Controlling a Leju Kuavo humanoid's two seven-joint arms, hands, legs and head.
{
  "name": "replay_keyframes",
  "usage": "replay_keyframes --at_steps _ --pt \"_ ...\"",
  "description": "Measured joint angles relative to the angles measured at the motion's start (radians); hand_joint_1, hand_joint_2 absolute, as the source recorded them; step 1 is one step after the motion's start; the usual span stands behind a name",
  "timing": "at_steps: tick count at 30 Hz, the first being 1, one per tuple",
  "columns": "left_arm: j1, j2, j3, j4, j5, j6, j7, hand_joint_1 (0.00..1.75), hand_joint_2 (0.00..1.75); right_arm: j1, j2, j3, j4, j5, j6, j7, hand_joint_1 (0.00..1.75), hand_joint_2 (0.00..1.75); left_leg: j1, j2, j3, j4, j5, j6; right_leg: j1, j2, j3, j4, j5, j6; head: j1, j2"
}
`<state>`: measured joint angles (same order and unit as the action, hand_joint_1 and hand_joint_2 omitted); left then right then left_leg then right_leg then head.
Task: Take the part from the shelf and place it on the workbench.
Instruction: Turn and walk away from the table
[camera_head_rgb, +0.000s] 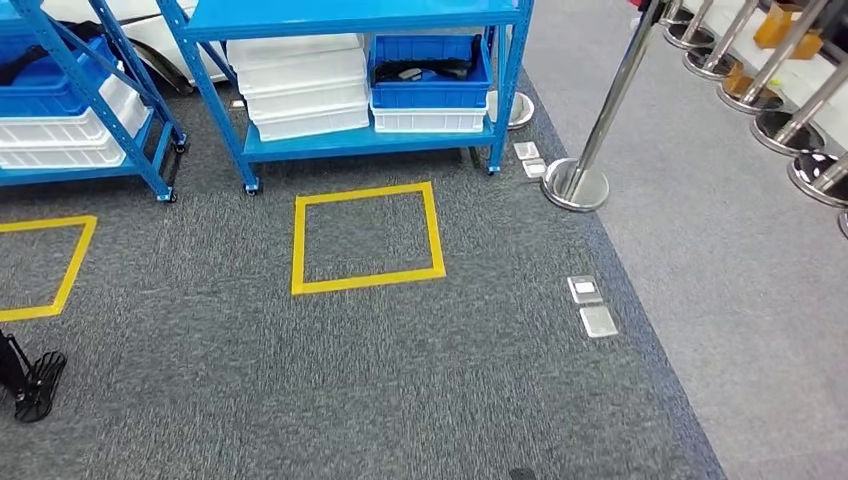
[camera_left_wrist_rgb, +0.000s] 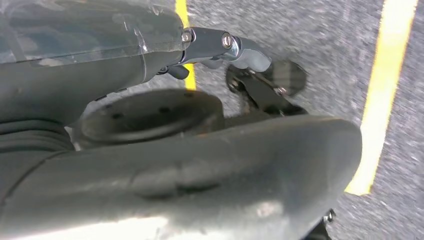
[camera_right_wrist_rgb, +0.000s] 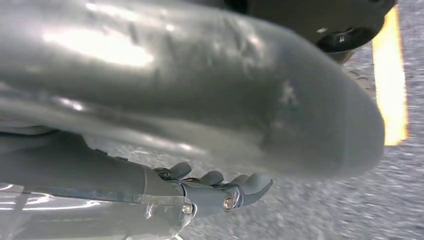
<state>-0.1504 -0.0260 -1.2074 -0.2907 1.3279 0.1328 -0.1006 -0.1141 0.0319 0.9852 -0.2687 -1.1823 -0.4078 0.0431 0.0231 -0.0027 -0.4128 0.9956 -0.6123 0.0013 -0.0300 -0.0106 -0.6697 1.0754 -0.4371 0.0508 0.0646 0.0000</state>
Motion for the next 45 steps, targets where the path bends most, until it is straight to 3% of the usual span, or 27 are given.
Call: replay_keyframes --at_steps 2,4,6,7,9,11,12,13,15,16,17,18,20,21,22,24,26,27,28,31,32,35,38,40,42,44,45 --pt "-0.002 0.0 0.0 0.0 0.0 0.0 0.0 0.0 0.0 0.001 0.0 0.002 0.0 -0.001 0.0 -0.001 0.0 0.0 -0.001 0.002 0.021 -0.007 -0.009 -0.019 0.006 -0.001 0.008 -0.013 -0.01 -0.023 0.0 0.0" --pt "-0.005 0.0 0.0 0.0 0.0 0.0 0.001 0.0 0.0 0.002 0.0 0.004 -0.001 -0.002 -0.002 -0.003 0.0 0.0 -0.002 0.004 0.007 0.045 0.022 -0.035 0.006 0.006 0.032 -0.019 -0.028 -0.046 -0.005 0.0" --pt "-0.007 0.0 0.0 0.0 0.0 0.0 0.002 0.0 0.0 0.002 0.0 0.007 -0.001 -0.003 -0.004 -0.004 0.0 0.0 -0.001 0.004 -0.073 0.184 0.07 -0.043 0.007 0.009 0.072 -0.033 -0.05 -0.061 -0.013 0.0" --pt "-0.007 0.0 0.0 0.0 0.001 -0.001 0.001 0.0 0.0 0.002 0.0 0.008 -0.001 -0.003 -0.004 -0.005 0.0 0.0 -0.001 0.004 -0.126 0.252 0.07 -0.043 0.008 0.01 0.096 -0.042 -0.064 -0.065 -0.017 0.0" --pt "-0.002 0.0 0.0 0.0 0.001 -0.002 0.0 0.0 0.0 0.004 0.0 0.011 -0.001 -0.003 -0.004 -0.005 0.0 0.0 -0.006 0.004 -0.215 0.318 -0.005 -0.04 0.014 0.015 0.152 -0.062 -0.093 -0.073 -0.023 0.0" --pt "0.001 0.0 0.0 0.0 0.002 -0.003 0.0 0.0 0.0 0.006 0.0 0.014 -0.001 -0.003 -0.004 -0.005 0.0 0.0 -0.013 0.003 -0.271 0.295 -0.093 -0.031 0.022 0.023 0.213 -0.08 -0.125 -0.078 -0.026 0.0" --pt "0.003 0.0 0.0 0.0 0.002 -0.004 0.0 0.0 0.0 0.006 0.0 0.015 -0.001 -0.003 -0.004 -0.005 0.0 0.0 -0.018 0.003 -0.288 0.256 -0.096 -0.022 0.027 0.026 0.244 -0.089 -0.142 -0.08 -0.027 0.0" --pt "0.005 0.0 0.0 0.0 0.002 -0.004 0.0 0.0 0.0 0.007 0.0 0.016 -0.001 -0.003 -0.004 -0.005 0.0 0.0 -0.024 0.002 -0.3 0.201 -0.045 -0.008 0.031 0.027 0.273 -0.096 -0.16 -0.082 -0.029 0.0" --pt "0.014 0.004 0.001 0.002 0.003 -0.004 0.0 0.0 0.0 0.008 0.002 0.017 -0.002 -0.003 -0.003 -0.004 0.0 0.0 -0.043 -0.008 -0.306 0.104 0.14 0.021 0.036 0.034 0.322 -0.106 -0.2 -0.081 -0.025 0.0" --pt "0.018 0.006 0.001 0.002 0.003 -0.004 0.0 0.0 0.0 0.007 0.003 0.017 -0.003 -0.003 -0.002 -0.003 0.0 0.0 -0.051 -0.012 -0.3 0.078 0.208 0.028 0.034 0.039 0.342 -0.112 -0.218 -0.077 -0.024 0.0" --pt "0.018 0.007 0.001 0.002 0.004 -0.003 0.001 0.0 0.0 0.004 0.003 0.017 -0.004 -0.004 -0.001 -0.003 0.0 0.0 -0.057 -0.015 -0.287 0.07 0.231 0.032 0.032 0.043 0.357 -0.112 -0.225 -0.071 -0.023 0.0" --pt "0.014 0.006 0.001 0.002 0.004 -0.004 0.001 0.0 0.0 0.0 0.004 0.017 -0.006 -0.004 0.0 -0.003 0.0 0.0 -0.06 -0.015 -0.27 0.067 0.211 0.034 0.029 0.045 0.361 -0.097 -0.216 -0.063 -0.026 0.0" --pt "0.001 0.006 0.002 0.001 0.005 -0.003 0.001 0.0 0.0 -0.013 0.004 0.017 -0.008 -0.004 0.0 -0.003 0.0 0.0 -0.055 -0.014 -0.23 0.048 0.189 0.044 0.027 0.037 0.317 0.013 -0.163 -0.051 -0.028 0.0" --pt "-0.004 0.006 0.002 0.001 0.003 -0.002 0.0 0.0 0.0 -0.018 0.005 0.018 -0.009 -0.003 0.0 -0.004 0.0 0.0 -0.05 -0.013 -0.207 0.038 0.181 0.049 0.027 0.032 0.27 0.091 -0.143 -0.045 -0.027 0.0" --pt "-0.005 0.006 0.002 0.001 0.002 -0.001 0.0 0.0 0.0 -0.021 0.005 0.018 -0.009 -0.003 0.0 -0.004 0.0 0.0 -0.045 -0.011 -0.183 0.027 0.172 0.052 0.027 0.026 0.219 0.159 -0.146 -0.041 -0.025 0.0" --pt "-0.004 0.005 0.002 0.001 -0.001 0.0 0.0 0.0 0.0 -0.019 0.004 0.019 -0.009 -0.005 0.0 -0.003 0.0 0.0 -0.038 -0.011 -0.136 0.009 0.149 0.053 0.024 0.022 0.132 0.221 -0.224 -0.031 -0.022 0.0" --pt "-0.001 0.003 0.002 0.0 -0.001 0.0 0.0 0.0 0.0 -0.013 0.003 0.021 -0.009 -0.009 -0.001 -0.002 0.0 0.0 -0.03 -0.015 -0.089 -0.004 0.121 0.047 0.02 0.021 0.078 0.194 -0.319 -0.023 -0.017 0.0" --pt "0.0 0.003 0.002 0.0 -0.001 0.0 0.0 0.0 0.0 -0.011 0.002 0.021 -0.009 -0.011 -0.001 -0.002 0.0 0.0 -0.026 -0.016 -0.067 -0.007 0.106 0.042 0.019 0.021 0.062 0.156 -0.325 -0.021 -0.014 0.0" --pt "0.0 0.003 0.002 0.0 -0.001 0.001 0.0 0.0 0.0 -0.009 0.001 0.022 -0.009 -0.012 -0.002 -0.002 0.0 0.0 -0.022 -0.017 -0.048 -0.008 0.091 0.037 0.018 0.02 0.052 0.101 -0.283 -0.022 -0.01 0.0" --pt "-0.003 0.002 0.002 0.0 -0.002 0.002 0.002 0.0 0.0 -0.006 -0.003 0.023 -0.009 -0.018 -0.002 -0.003 0.0 0.0 -0.022 -0.017 -0.011 -0.003 0.05 0.018 0.018 0.013 0.052 -0.024 -0.046 -0.035 -0.001 0.0" --pt "-0.005 0.002 0.002 0.0 -0.002 0.003 0.004 0.0 0.0 -0.007 -0.003 0.024 -0.01 -0.019 -0.002 -0.003 0.0 0.0 -0.023 -0.018 -0.006 0.002 0.043 0.011 0.019 0.014 0.054 -0.033 -0.01 -0.043 -0.002 0.0" --pt "-0.009 0.001 0.002 0.0 -0.004 0.004 0.008 0.0 0.0 -0.013 -0.001 0.024 -0.011 -0.021 -0.002 -0.005 0.0 0.0 -0.024 -0.016 -0.015 0.042 0.032 -0.008 0.015 0.018 0.057 -0.037 -0.002 -0.063 -0.01 0.0" --pt "-0.016 0.001 0.002 0.0 -0.006 0.004 0.011 0.0 0.0 -0.018 0.0 0.024 -0.011 -0.021 -0.002 -0.006 0.0 0.0 -0.019 -0.009 -0.067 0.159 -0.07 -0.025 0.015 0.014 0.048 -0.04 0.0 -0.074 -0.021 0.0" --pt "-0.015 0.001 0.002 0.0 -0.008 0.004 0.011 0.0 0.0 -0.015 0.0 0.024 -0.011 -0.023 -0.002 -0.007 0.0 0.0 -0.016 -0.007 -0.114 0.257 -0.126 -0.029 0.015 0.012 0.038 -0.039 -0.001 -0.077 -0.024 0.0" --pt "-0.012 0.001 0.002 0.0 -0.01 0.004 0.008 0.0 0.0 -0.01 0.0 0.025 -0.011 -0.025 -0.003 -0.008 0.0 0.0 -0.014 -0.007 -0.112 0.245 -0.102 -0.026 0.016 0.011 0.032 -0.038 0.0 -0.076 -0.025 0.0" --pt "-0.012 0.001 0.002 0.0 -0.011 0.005 0.003 0.0 0.0 -0.009 0.0 0.025 -0.011 -0.028 -0.003 -0.009 0.0 0.0 -0.014 -0.007 -0.06 0.116 -0.025 -0.019 0.016 0.011 0.032 -0.038 0.004 -0.072 -0.026 0.0" --pt "-0.013 0.001 0.002 0.0 -0.011 0.006 0.001 0.0 0.0 -0.009 0.0 0.026 -0.011 -0.029 -0.003 -0.01 0.0 0.0 -0.016 -0.005 -0.04 0.059 -0.01 -0.017 0.017 0.01 0.032 -0.037 0.006 -0.068 -0.026 0.0"
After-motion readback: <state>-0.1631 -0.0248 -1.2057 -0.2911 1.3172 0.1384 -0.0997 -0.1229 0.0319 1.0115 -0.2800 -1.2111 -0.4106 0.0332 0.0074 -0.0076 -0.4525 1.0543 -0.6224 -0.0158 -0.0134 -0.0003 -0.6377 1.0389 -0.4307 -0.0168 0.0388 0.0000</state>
